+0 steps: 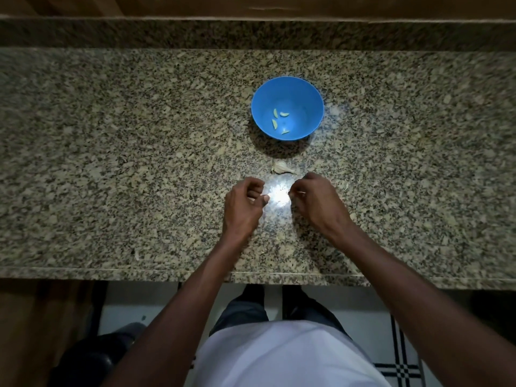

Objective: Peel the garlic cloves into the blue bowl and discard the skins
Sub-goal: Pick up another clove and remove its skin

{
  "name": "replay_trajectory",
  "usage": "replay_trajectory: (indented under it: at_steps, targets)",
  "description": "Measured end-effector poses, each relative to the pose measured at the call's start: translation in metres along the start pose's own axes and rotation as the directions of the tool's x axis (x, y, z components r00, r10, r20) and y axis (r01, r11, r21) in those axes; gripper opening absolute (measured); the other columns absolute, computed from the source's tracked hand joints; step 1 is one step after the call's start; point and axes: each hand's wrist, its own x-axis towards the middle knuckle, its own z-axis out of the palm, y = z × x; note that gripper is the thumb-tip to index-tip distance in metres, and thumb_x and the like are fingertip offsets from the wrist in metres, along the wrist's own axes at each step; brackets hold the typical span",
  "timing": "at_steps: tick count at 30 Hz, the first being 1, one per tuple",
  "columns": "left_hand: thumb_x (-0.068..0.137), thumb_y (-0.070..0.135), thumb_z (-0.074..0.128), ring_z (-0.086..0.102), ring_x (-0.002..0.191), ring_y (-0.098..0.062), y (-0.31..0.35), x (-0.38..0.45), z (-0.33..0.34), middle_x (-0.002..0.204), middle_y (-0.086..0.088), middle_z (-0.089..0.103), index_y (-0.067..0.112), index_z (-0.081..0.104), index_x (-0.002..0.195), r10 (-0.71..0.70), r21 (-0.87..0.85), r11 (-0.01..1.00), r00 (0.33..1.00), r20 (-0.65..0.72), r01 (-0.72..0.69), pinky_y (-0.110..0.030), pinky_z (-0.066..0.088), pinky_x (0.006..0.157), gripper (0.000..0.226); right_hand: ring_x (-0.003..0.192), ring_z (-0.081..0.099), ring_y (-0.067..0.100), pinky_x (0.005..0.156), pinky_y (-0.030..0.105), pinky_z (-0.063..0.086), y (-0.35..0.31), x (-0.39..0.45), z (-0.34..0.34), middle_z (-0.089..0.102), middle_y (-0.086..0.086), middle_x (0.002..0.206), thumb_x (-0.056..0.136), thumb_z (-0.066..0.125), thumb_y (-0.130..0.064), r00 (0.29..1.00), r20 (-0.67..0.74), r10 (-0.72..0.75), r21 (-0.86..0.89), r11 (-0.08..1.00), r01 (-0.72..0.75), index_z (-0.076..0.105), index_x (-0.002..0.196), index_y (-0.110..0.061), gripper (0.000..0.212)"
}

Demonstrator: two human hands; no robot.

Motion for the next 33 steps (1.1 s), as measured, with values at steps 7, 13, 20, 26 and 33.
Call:
replay_trajectory:
  at_steps: [7,13,20,26,33]
  targets:
    - [0.091,0.001,0.074,0.063,0.075,0.014,-0.005,0.005,-0.002,0.092,-0.001,0.068,0.01,0.068,0.109,0.014,0.049,0.999,1.0,-0.02,-0.013,-0.008,0.05,0.061,0.022,0.068,0.054,0.023,0.058,0.039,0.051,-0.013,0.007,0.005,0.058,0.007,0.083,0.094,0.064,-0.006,0.974,0.161,-0.16,-0.311,0.928,0.204,0.068,0.087,-0.009,0.009]
    - [0.09,0.002,0.072,0.063,0.074,0.004,-0.007,0.009,-0.001,0.092,-0.001,0.068,0.011,0.069,0.108,0.009,0.06,0.998,1.0,-0.014,-0.008,-0.015,0.053,0.064,0.02,0.065,0.052,0.02,0.058,0.043,0.054,-0.016,0.018,0.005,0.055,0.006,0.081,0.095,0.065,-0.012,0.963,0.197,-0.182,-0.345,0.907,0.242,0.067,0.081,-0.011,0.014]
    - [0.088,0.004,0.077,0.059,0.074,-0.001,-0.01,0.013,0.003,0.088,0.0,0.066,0.011,0.069,0.106,0.005,0.074,0.997,1.0,-0.024,-0.003,-0.009,0.048,0.063,0.021,0.061,0.049,0.025,0.052,0.04,0.047,-0.025,0.024,0.0,0.051,0.011,0.079,0.089,0.065,0.002,0.934,0.293,-0.206,-0.402,0.859,0.316,0.06,0.074,-0.005,0.017]
    - [0.089,0.006,0.078,0.061,0.069,0.002,-0.011,0.016,0.006,0.088,-0.002,0.066,0.012,0.07,0.105,-0.013,0.083,0.996,0.999,-0.03,0.015,-0.01,0.044,0.061,0.019,0.066,0.056,0.029,0.055,0.041,0.047,-0.036,0.029,-0.005,0.055,0.016,0.083,0.095,0.059,0.004,0.906,0.358,-0.228,-0.406,0.835,0.371,0.042,0.072,-0.01,0.032]
    - [0.088,0.004,0.073,0.062,0.076,-0.009,-0.009,0.015,0.01,0.09,0.0,0.068,0.015,0.071,0.099,-0.01,0.113,0.993,0.999,-0.047,0.015,-0.022,0.05,0.065,0.016,0.067,0.045,0.024,0.059,0.037,0.037,-0.044,0.031,-0.009,0.041,0.01,0.08,0.096,0.057,0.003,0.879,0.403,-0.255,-0.408,0.81,0.422,0.032,0.07,-0.013,0.04]
